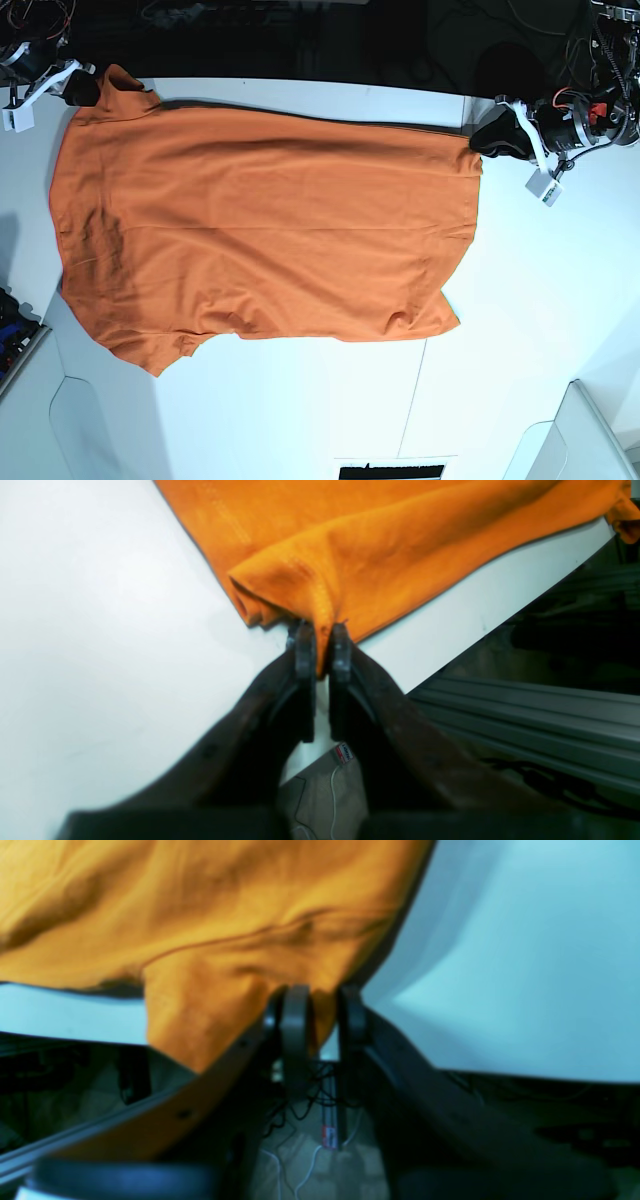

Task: Layout the t-shirt on the table in an organized manner, then fold the t-shirt properly
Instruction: 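Fold the lifted edge over the shirt body with both grippers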

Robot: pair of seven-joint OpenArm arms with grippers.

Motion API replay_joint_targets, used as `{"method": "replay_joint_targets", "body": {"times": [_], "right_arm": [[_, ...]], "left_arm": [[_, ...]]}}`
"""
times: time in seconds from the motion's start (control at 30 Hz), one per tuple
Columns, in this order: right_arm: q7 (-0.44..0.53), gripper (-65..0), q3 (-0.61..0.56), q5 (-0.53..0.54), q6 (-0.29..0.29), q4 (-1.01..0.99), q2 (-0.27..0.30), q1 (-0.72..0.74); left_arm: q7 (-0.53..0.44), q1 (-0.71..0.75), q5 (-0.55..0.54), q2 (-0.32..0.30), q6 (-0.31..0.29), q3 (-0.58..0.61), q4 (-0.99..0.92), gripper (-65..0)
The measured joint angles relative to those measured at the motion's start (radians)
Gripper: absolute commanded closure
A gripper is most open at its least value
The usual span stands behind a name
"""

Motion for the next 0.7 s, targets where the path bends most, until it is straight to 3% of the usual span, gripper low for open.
{"method": "replay_joint_targets", "body": {"times": [0.13, 0.43, 0.7], "right_arm": [[0.018, 0.0, 0.000, -0.011, 0.000, -0.007, 0.000, 0.000], [0.013, 0.0, 0.000, 0.010, 0.000, -0.009, 0.000, 0.000], [-0.005, 0.0, 0.011, 0.075, 0.007, -0.006, 0.000, -0.003]], "left_arm": [[0.000, 0.000, 0.000, 0.000, 0.000, 0.000, 0.000, 0.0], [0.019, 0.000, 0.000, 0.000, 0.000, 0.000, 0.003, 0.0], [0.023, 0.003, 0.005, 0.000, 0.000, 0.000, 0.136, 0.0]]}}
